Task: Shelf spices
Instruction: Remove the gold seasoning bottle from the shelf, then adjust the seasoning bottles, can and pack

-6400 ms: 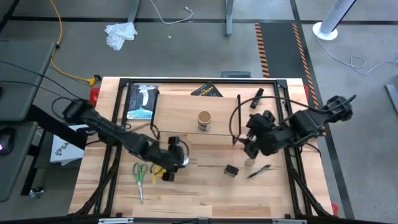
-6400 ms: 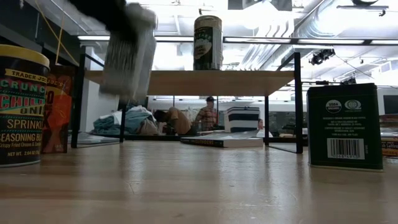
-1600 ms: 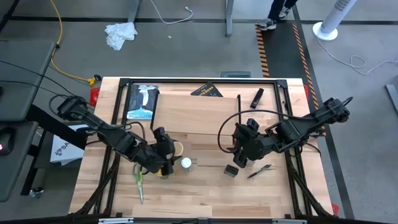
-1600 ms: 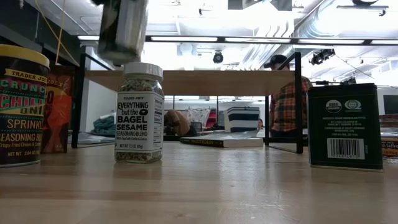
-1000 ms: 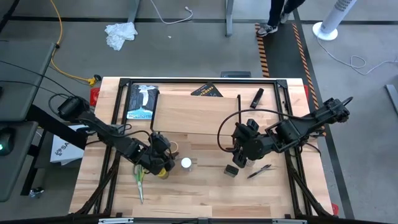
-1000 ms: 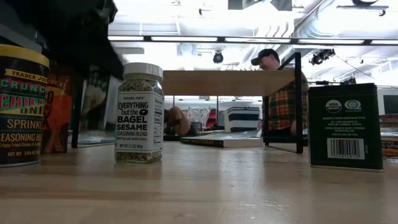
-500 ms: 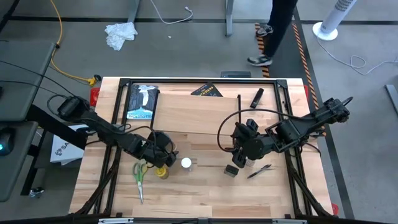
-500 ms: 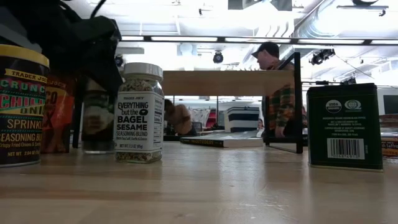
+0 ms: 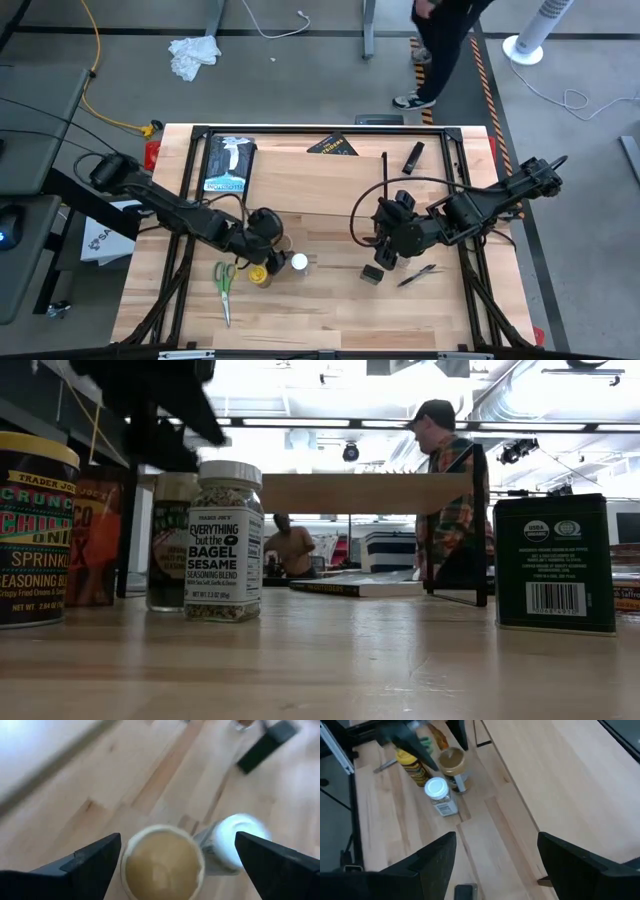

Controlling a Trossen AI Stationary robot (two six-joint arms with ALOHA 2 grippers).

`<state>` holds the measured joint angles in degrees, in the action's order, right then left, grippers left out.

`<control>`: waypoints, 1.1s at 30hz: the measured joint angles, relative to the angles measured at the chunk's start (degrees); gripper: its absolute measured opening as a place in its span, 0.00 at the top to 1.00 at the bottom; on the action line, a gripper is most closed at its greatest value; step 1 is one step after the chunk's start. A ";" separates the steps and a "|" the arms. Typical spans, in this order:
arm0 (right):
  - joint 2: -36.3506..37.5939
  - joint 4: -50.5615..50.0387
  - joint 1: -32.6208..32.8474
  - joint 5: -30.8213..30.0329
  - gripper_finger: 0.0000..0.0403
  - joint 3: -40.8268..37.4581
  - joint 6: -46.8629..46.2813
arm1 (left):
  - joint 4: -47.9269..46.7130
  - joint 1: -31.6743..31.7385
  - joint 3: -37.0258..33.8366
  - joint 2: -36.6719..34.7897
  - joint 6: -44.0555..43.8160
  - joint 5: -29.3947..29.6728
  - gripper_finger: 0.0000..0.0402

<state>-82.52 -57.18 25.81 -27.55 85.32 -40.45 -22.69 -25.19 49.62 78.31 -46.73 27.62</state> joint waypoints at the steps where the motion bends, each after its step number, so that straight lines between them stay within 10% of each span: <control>1: 0.01 -0.45 -0.17 -0.19 0.32 0.00 -0.01 | -0.09 0.00 0.47 -0.62 1.18 0.57 0.04; 10: 0.06 -1.63 -1.10 0.20 0.33 0.00 0.45 | -4.84 0.48 2.32 -8.34 3.98 6.69 0.04; 16: -0.93 -10.45 -0.86 3.57 0.52 0.02 -0.44 | -6.70 0.48 2.39 -14.44 5.47 7.44 0.11; 23: -2.83 -13.62 -0.67 4.24 0.96 0.02 -4.65 | -9.57 0.42 2.39 -18.24 6.40 8.99 0.50; 27: -2.73 -10.81 -0.66 6.96 0.99 -4.43 -9.83 | -10.87 0.42 2.39 -18.48 6.41 8.91 0.90; 33: -2.47 7.90 -0.09 16.09 1.00 -20.57 -20.64 | -13.39 1.87 2.39 -17.54 6.50 7.58 0.99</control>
<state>-84.99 -49.28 25.72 -11.46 64.75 -61.08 -36.09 -23.32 52.01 60.77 -40.23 35.21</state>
